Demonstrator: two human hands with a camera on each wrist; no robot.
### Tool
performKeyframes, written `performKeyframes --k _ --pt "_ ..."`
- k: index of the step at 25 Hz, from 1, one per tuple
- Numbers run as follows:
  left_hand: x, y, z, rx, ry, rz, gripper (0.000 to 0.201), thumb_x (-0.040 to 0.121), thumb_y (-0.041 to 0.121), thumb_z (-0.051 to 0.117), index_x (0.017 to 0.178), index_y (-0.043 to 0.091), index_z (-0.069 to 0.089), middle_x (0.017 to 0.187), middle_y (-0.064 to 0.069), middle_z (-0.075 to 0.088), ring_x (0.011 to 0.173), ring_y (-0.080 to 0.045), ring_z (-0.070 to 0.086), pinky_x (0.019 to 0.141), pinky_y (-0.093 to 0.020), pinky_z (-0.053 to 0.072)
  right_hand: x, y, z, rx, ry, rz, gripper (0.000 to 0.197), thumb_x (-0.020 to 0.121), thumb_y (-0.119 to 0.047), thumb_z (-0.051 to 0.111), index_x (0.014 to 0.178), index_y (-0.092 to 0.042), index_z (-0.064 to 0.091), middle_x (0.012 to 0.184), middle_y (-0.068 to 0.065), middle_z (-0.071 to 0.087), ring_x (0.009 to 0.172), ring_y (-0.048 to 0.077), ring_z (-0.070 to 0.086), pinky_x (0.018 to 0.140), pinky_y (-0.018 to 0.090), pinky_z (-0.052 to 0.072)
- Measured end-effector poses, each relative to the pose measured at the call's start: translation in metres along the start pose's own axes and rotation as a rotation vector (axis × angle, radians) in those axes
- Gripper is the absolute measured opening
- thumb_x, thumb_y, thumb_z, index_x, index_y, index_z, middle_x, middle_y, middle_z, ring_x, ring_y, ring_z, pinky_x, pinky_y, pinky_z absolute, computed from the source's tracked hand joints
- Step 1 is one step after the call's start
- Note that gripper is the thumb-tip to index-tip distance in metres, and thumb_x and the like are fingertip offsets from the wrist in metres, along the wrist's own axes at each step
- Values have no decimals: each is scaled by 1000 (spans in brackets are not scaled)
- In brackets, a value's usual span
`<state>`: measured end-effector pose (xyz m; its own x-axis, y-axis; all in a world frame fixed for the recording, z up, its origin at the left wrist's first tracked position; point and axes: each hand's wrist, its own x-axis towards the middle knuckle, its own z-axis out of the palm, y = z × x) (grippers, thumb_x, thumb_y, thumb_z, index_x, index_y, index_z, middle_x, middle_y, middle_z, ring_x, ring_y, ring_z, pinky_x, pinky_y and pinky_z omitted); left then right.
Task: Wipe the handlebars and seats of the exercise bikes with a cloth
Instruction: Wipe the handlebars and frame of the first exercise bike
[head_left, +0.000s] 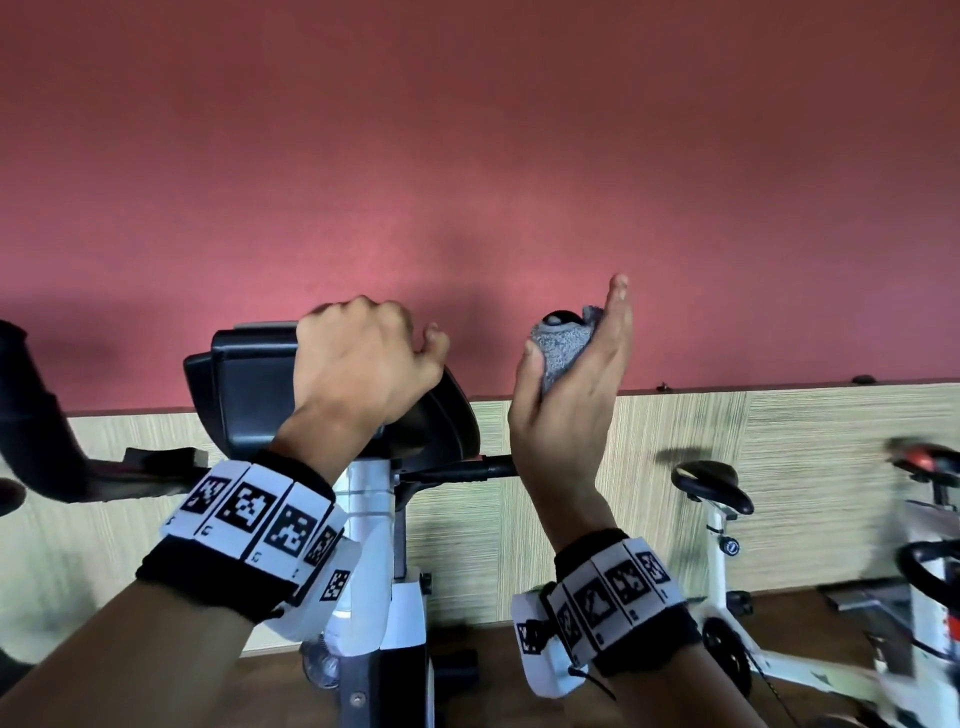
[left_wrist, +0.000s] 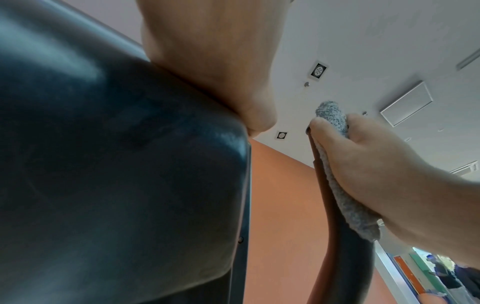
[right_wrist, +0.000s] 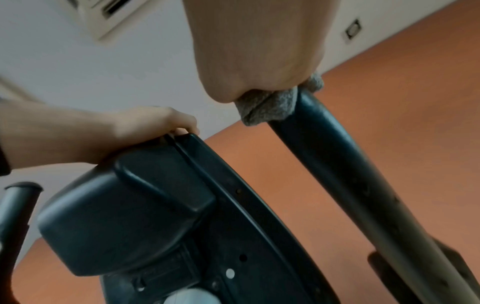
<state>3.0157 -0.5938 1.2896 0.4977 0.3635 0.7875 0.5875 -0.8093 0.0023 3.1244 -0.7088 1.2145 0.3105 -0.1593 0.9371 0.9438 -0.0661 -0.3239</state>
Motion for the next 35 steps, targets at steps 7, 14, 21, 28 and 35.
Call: performKeyframes --k 7,14,21,28,35 --pt "-1 0 1 -2 9 8 54 91 52 35 77 16 72 65 -9 63 61 -29 49 62 -32 38 -42 21 -4 -2 -47 67 73 102 -31 46 159 -4 8 164 9 18 155 4 8 125 22 16" --pt "0 0 1 -14 33 22 53 92 52 37 75 16 72 64 -9 62 59 -28 49 61 -31 37 -24 11 4 -19 19 95 72 102 -32 48 158 -7 12 162 18 28 148 5 19 117 8 17" --pt "-1 -1 3 -1 44 17 52 94 52 39 79 16 73 63 -9 56 62 -29 46 63 -32 34 -8 2 3 -3 32 39 72 104 -32 48 156 7 17 158 27 33 146 18 29 114 3 17" --pt "-3 0 2 -24 33 23 49 95 50 41 80 16 72 64 -8 50 64 -30 48 66 -34 35 -52 24 -9 56 -140 127 77 102 -33 50 156 6 10 160 27 28 149 13 20 121 13 17" --pt "-5 1 -1 -24 27 30 46 96 46 42 85 12 72 70 -11 51 68 -31 48 69 -34 34 -107 62 -65 72 -356 229 63 106 -10 40 160 -10 10 153 11 36 135 19 44 102 47 51"
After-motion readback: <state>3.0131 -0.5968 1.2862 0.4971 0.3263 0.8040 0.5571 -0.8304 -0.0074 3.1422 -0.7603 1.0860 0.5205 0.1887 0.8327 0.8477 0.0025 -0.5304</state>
